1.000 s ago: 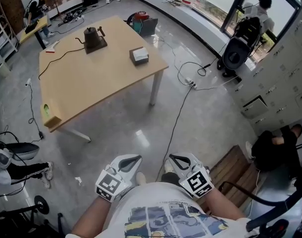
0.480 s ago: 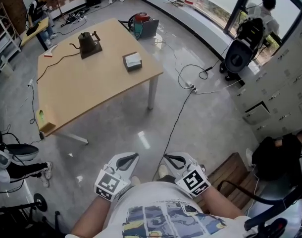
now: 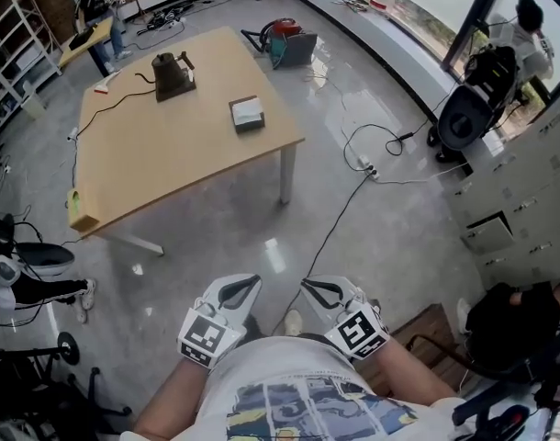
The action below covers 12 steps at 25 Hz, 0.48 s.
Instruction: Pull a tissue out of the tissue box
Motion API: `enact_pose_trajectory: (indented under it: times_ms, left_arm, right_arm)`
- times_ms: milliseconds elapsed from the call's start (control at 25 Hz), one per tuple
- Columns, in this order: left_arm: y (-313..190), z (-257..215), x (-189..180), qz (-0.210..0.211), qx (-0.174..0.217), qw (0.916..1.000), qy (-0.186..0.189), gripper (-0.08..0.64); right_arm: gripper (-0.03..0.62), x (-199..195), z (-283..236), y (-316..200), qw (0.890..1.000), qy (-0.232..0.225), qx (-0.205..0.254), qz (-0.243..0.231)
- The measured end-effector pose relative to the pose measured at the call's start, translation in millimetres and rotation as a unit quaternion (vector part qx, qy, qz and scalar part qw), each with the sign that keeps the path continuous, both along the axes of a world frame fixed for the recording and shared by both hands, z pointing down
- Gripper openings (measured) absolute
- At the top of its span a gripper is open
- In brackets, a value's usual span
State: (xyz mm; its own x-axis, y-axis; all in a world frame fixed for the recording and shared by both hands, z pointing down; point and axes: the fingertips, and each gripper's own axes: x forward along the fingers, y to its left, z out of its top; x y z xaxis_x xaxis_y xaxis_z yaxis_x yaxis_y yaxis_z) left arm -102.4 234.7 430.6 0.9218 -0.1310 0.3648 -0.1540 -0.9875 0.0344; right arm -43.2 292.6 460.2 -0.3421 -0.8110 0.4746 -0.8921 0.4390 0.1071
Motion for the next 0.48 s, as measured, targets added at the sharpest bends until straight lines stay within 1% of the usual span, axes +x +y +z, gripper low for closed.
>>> enact_pose_trajectory:
  times_ms: [200, 480]
  left_arm:
    - [-11, 3, 15, -0.008, -0.004, 0.9999, -0.005, 0.006]
    - [-66, 19, 26, -0.005, -0.013, 0.9999, -0.005, 0.006]
  right_arm:
    - [0.009, 21, 10, -9, 1.000, -0.003, -0.011, -0.007]
    - [0.011, 32, 18, -64, 1.000, -0.004, -0.011, 0.001]
